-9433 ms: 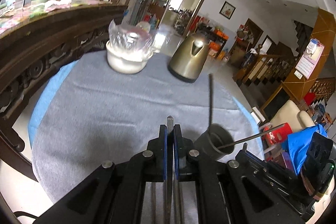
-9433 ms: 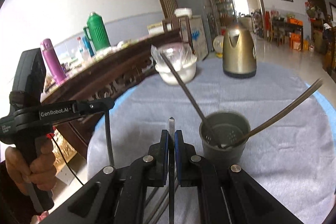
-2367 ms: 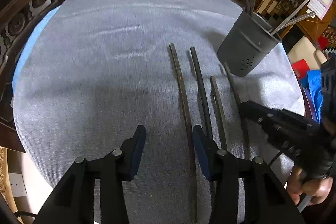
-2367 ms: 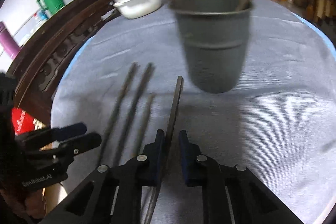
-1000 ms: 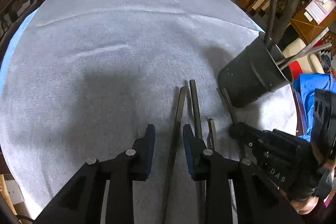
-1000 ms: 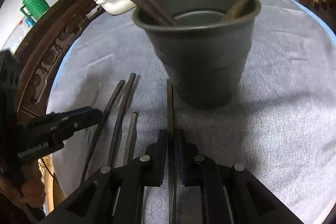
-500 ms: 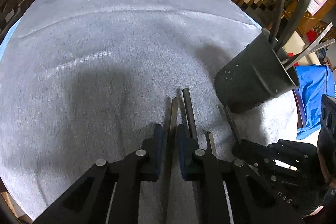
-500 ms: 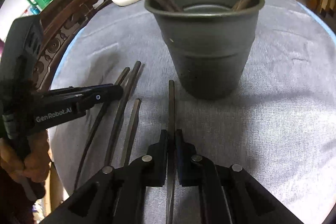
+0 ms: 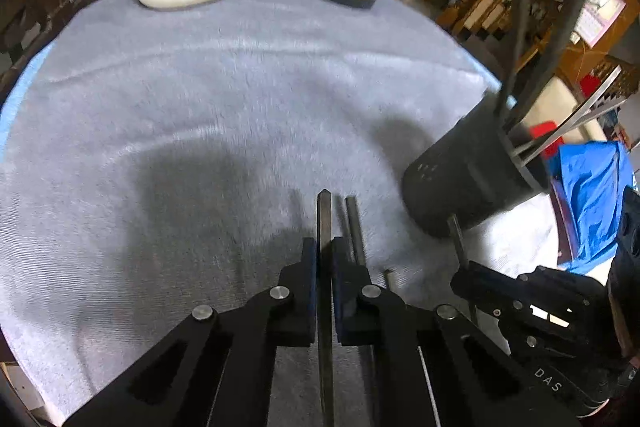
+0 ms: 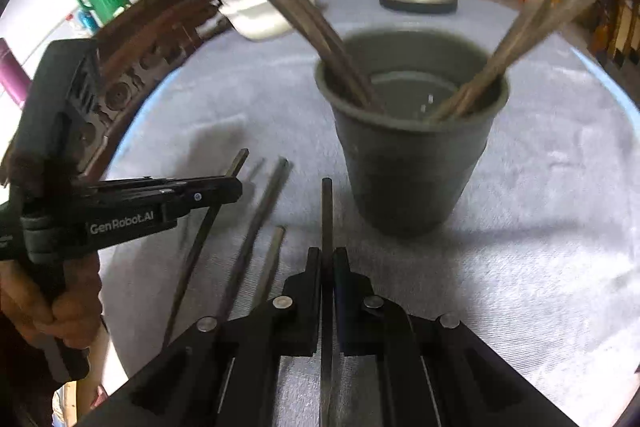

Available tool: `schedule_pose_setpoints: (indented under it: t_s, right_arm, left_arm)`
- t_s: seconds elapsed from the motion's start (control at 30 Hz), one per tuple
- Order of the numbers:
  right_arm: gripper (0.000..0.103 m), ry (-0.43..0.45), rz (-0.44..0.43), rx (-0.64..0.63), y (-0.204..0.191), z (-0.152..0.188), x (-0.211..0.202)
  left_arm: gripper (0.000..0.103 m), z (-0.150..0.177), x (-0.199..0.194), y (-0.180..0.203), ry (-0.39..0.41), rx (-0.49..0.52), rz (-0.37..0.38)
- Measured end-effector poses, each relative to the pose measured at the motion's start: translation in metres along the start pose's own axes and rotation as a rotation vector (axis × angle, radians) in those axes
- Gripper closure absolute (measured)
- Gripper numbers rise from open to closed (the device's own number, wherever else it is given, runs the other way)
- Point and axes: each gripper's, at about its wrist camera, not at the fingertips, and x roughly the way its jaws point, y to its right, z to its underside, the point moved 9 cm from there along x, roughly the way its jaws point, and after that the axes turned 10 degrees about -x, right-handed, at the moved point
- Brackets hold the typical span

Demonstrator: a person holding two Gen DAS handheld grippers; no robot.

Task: Organize utensils
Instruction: 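Close the right tool on the dark chopstick, then lift the chopstick with the right tool and carry it over the grey cup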

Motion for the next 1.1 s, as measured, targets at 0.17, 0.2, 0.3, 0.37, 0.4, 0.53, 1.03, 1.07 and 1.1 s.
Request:
schedule_pose_setpoints:
  t_s: [0.17,0.2,0.3,0.37,0.4,0.53,1.03,1.07,1.1]
  right_arm:
    - [0.097,0.090,-0.039,0.017,-0.001,-0.006,-0.025]
    - [0.097,0.115,-0.051,0.021,-0.002,-0.008,-0.032]
    - [0.097,0.180,-0.064,0.021,-0.004,-0.013,-0.050]
    - [0.097,0.220,-0.080,0.024,-0.003,-0.016,-0.065]
    - [0.097,0.238,-0.091,0.025,-0.004,-0.017,-0.070]
    - [0.097,0.339,-0.111,-0.004,-0.010,-0.027,-0.099]
    - [0.097,0.613,-0.143,0.024,-0.009,-0.047,-0.161]
    - [0.097,0.622,-0.138,0.026,-0.008,-0.047,-0.163]
    - [0.097,0.642,-0.130,0.035,-0.005,-0.050,-0.167]
  left_arm:
    - [0.096,-0.004,-0.025,0.002,0.057,-0.009,0.000]
    - [0.096,-0.004,-0.032,0.003,0.074,-0.011,0.000]
    - [0.096,-0.005,-0.050,0.007,0.117,-0.012,-0.006]
    - [0.096,-0.005,-0.064,0.010,0.148,-0.009,-0.005]
    - [0.096,-0.007,-0.072,0.012,0.170,-0.006,-0.003]
    - [0.096,-0.013,-0.102,0.021,0.250,0.002,0.004]
    - [0.096,-0.030,-0.189,0.021,0.550,-0.111,0.135]
    - [0.096,-0.031,-0.192,0.022,0.567,-0.115,0.138]
    - [0.096,-0.033,-0.196,0.024,0.590,-0.114,0.137]
